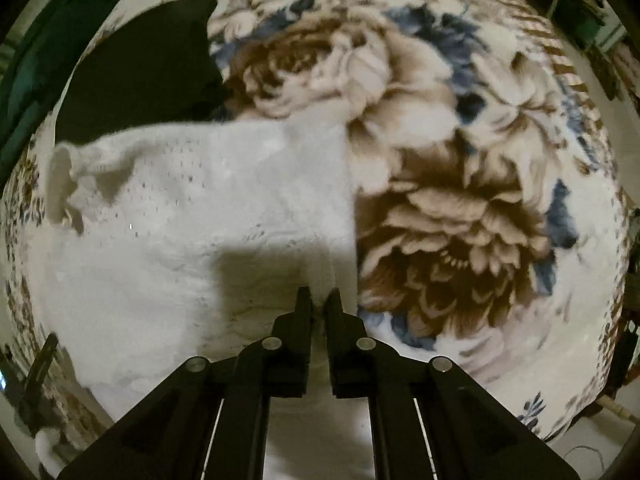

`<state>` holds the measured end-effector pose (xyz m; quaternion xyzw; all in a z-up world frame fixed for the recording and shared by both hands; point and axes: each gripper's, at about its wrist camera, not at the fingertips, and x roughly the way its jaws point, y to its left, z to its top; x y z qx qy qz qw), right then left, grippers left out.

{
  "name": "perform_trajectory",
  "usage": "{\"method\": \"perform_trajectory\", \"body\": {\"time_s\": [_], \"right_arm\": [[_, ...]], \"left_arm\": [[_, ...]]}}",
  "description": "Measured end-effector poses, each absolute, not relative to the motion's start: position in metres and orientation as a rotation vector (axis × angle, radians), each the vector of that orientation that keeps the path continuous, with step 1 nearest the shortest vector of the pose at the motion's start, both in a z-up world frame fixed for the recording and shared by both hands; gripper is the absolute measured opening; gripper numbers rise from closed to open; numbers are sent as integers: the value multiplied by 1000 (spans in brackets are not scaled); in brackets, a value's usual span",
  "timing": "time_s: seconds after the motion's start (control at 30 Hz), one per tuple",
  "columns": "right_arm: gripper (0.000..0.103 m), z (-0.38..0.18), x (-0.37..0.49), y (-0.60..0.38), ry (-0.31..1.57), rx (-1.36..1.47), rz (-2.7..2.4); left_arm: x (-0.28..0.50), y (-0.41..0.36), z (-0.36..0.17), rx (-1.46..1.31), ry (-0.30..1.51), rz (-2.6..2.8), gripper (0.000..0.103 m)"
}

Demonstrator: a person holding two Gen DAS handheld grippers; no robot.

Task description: Fold small clothes

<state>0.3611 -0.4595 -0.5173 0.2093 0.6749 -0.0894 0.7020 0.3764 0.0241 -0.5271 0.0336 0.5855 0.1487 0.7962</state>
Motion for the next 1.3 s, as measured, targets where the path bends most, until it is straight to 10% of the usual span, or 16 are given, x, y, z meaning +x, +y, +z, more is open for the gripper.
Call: {"method": "perform_trajectory", "body": {"time_s": [0.13, 0.43, 0.53, 0.97, 1.13, 1.3], "right_arm": [[36, -502, 338, -472, 1484, 472, -216], [37, -541, 296, -460, 1595, 345, -63], [5, -550, 295, -455, 1585, 333, -63], [3, -548, 276, -514, 1549, 518, -332], [44, -515, 264, -540, 1533, 649, -298], [56, -485, 253, -563, 1543, 640, -195]], "left_arm": [[372, 26, -517, 69, 1228, 300, 89], [356, 23, -514, 69, 1240, 269, 89], [352, 18, -517, 97, 1240, 256, 89], [349, 9, -519, 122, 1227, 258, 89], [336, 0, -492, 111, 1168, 233, 89], [296, -35, -459, 154, 1121, 175, 89]]}}
